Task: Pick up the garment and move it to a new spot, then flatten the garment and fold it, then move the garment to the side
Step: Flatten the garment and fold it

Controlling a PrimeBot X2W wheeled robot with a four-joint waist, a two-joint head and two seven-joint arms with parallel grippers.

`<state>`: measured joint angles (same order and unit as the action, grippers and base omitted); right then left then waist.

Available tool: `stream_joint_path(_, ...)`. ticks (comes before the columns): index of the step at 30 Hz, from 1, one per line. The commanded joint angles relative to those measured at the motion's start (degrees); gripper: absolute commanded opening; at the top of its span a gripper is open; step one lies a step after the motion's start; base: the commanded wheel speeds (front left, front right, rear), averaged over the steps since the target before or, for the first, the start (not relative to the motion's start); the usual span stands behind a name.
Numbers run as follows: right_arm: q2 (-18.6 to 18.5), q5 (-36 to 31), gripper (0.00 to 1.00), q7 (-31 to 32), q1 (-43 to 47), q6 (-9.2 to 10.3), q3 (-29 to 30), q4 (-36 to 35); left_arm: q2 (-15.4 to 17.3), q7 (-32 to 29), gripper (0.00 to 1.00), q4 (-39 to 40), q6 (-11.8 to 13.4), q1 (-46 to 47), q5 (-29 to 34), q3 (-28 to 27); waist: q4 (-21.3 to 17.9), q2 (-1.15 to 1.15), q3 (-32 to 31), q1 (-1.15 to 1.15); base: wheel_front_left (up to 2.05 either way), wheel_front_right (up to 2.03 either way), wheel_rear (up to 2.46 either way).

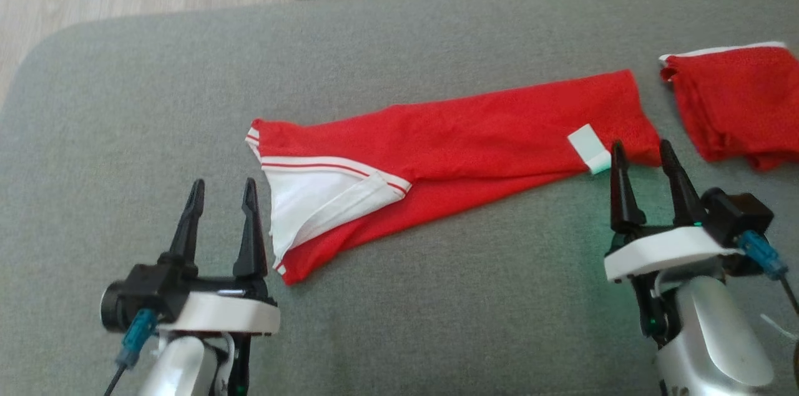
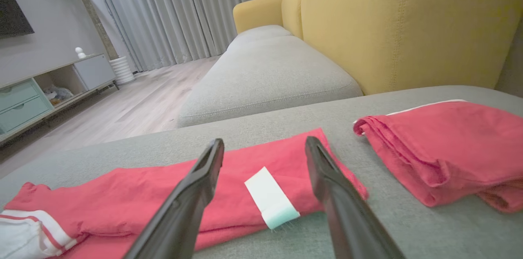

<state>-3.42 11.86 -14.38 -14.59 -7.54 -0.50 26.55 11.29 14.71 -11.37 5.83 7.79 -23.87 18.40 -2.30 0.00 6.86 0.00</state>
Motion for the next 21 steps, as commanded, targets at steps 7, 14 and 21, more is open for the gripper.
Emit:
stream_joint_path(7, 0.5, -4.1, 1.00, 1.4, -7.4, 0.05, 2.1, 0.2, -2.5, 0.3, 1.00, 0.8, -3.8, 5.0, 5.2, -5.8, 1.8, 0.00, 5.0, 0.00, 0.00, 0.00, 0.00)
stream_joint_path(14, 0.5, -10.5, 1.00, 7.6, -15.9, 0.05, 15.2, 9.2, -5.4, 0.3, 1.00, -1.2, -7.0, 7.4, 8.4, -6.9, 4.1, 0.00, 9.3, 0.00, 0.00, 0.00, 0.00)
stream_joint_path(21, 0.5, -18.9, 1.00, 9.8, -20.9, 0.05, 25.2, 17.3, -6.7, 0.3, 1.00, -2.3, -9.1, 9.0, 10.2, -8.4, 5.7, 0.00, 11.7, 0.00, 0.00, 0.00, 0.00)
